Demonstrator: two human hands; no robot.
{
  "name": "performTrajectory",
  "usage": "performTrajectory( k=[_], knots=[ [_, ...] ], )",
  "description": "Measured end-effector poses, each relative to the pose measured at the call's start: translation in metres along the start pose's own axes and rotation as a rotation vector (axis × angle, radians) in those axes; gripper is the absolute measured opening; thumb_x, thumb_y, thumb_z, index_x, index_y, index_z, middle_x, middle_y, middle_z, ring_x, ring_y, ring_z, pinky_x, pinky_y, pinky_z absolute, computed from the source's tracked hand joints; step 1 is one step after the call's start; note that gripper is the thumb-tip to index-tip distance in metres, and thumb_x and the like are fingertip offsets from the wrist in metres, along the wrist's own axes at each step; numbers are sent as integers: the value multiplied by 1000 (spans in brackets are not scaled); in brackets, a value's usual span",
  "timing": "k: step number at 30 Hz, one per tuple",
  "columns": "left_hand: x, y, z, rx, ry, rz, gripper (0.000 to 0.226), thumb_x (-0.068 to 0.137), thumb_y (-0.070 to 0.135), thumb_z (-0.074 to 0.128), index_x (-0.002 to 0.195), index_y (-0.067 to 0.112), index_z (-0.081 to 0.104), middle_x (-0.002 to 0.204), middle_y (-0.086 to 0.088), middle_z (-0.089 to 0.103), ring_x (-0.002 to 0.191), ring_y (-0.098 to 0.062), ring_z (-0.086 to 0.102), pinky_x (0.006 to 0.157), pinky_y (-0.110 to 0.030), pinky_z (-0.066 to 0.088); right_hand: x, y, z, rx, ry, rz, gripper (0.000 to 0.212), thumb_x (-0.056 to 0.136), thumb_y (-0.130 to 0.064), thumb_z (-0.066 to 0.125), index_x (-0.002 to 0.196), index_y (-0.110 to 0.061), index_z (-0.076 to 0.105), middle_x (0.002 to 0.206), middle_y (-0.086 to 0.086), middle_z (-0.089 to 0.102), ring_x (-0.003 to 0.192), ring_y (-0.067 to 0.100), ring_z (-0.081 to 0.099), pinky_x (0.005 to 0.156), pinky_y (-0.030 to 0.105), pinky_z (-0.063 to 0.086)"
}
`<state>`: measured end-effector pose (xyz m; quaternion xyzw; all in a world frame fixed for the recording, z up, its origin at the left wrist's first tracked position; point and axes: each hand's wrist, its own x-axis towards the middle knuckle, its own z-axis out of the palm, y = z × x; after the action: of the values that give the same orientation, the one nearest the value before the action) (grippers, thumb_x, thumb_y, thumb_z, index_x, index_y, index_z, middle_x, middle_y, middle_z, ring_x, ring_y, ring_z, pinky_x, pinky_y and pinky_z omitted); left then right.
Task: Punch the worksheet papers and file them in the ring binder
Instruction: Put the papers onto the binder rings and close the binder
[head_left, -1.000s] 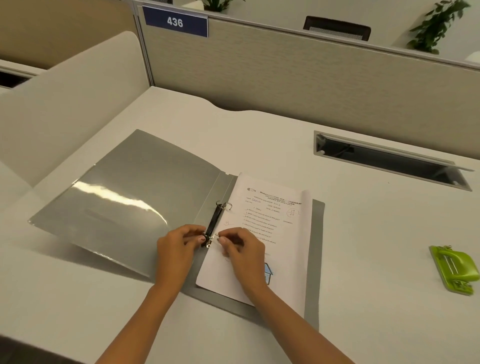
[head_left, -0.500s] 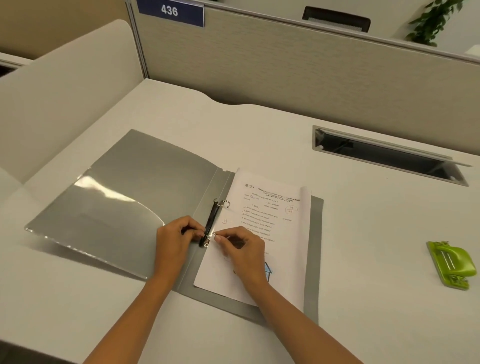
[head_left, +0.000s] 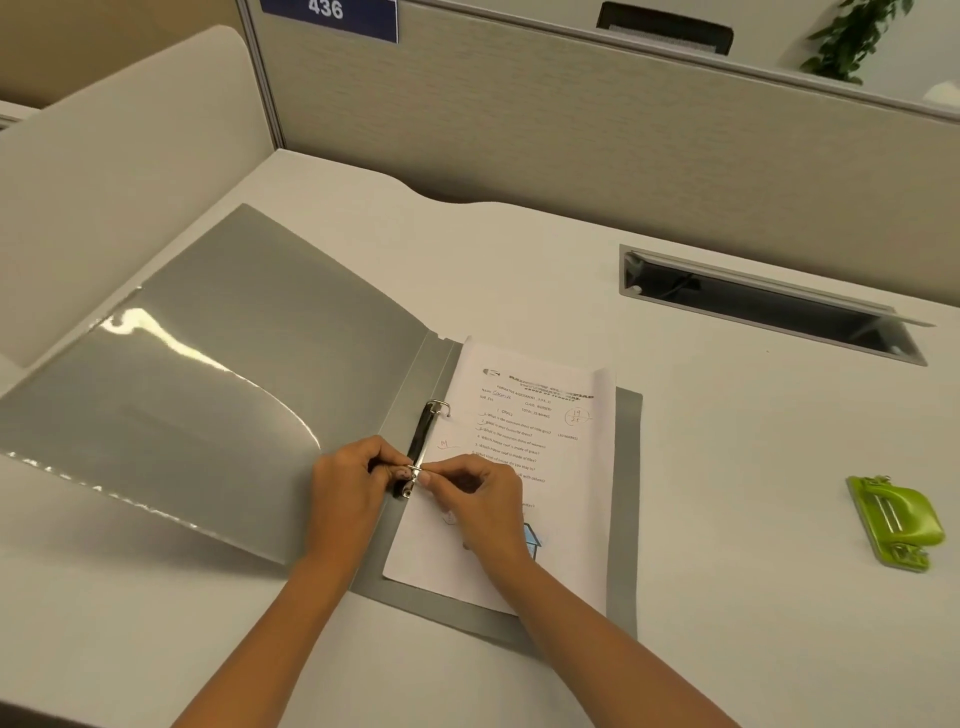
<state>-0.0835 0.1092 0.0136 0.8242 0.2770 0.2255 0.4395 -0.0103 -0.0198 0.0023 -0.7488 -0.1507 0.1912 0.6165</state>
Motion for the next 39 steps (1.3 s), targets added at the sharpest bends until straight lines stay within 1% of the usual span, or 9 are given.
performTrajectory(
  k=[4,8,13,17,21,23,27,31,39],
  knots=[
    [1,3,-4,-22,-46,-58,16,79,6,72,71,20,73,63,7,70,62,-8,67,59,-18,55,1,1,-3,-34,-19,-44,10,76,-21,79,85,-17,79,77,-7,75,70,6,66,66,17,52],
    [6,9,-2,-32,-59,-187,13,87,31,66,78,22,71,70,8,71,68,-10,69,60,-19,53,-3,4,-1,-38,3,-78,6,80,-19,76,85,-17,76,80,-6,72,70,10,64,63,25,53],
    [20,15,12,156,-27,-182,18,84,24,70,97,11,69,87,-6,67,79,-19,63,64,-20,44,-9,4,-5,38,53,-93,1,83,-16,72,83,-16,72,75,-4,69,52,10,60,46,17,46],
    [33,19,15,198,-51,-283,18,75,20,79,87,9,69,81,-4,67,75,-20,62,65,-28,49,-12,4,-9,33,28,-75,2,84,-17,71,84,-19,72,73,-3,68,51,10,62,42,14,44],
    [43,24,16,310,-171,-366,16,80,24,73,72,10,68,64,0,64,55,-13,55,51,-24,43,-11,5,-8,10,26,-105,1,85,-15,70,85,-16,71,71,-1,67,51,13,62,42,14,43],
    [45,24,17,327,-214,-371,22,82,23,70,69,6,69,61,-5,65,52,-17,55,52,-26,44,-11,6,-9,9,27,-107,1,85,-15,70,85,-16,71,71,0,68,51,15,62,42,15,44],
    [46,23,13,277,-194,-374,14,82,27,69,74,22,59,74,2,66,62,-15,57,59,-26,46,-11,7,-10,11,32,-93,3,86,-18,70,87,-15,71,74,-1,69,53,14,63,43,15,46],
    [34,23,13,174,-87,-322,13,80,25,70,75,27,59,75,10,64,62,-6,58,50,-20,39,-11,6,-11,14,41,-65,5,86,-21,70,89,-17,71,74,-1,70,54,15,65,42,19,48],
    [9,29,23,35,-48,-69,11,81,25,73,88,27,65,90,12,67,84,-7,60,66,-26,54,-11,7,-12,54,63,-48,6,86,-21,70,89,-16,69,68,-1,70,53,16,67,39,24,50]
  ],
)
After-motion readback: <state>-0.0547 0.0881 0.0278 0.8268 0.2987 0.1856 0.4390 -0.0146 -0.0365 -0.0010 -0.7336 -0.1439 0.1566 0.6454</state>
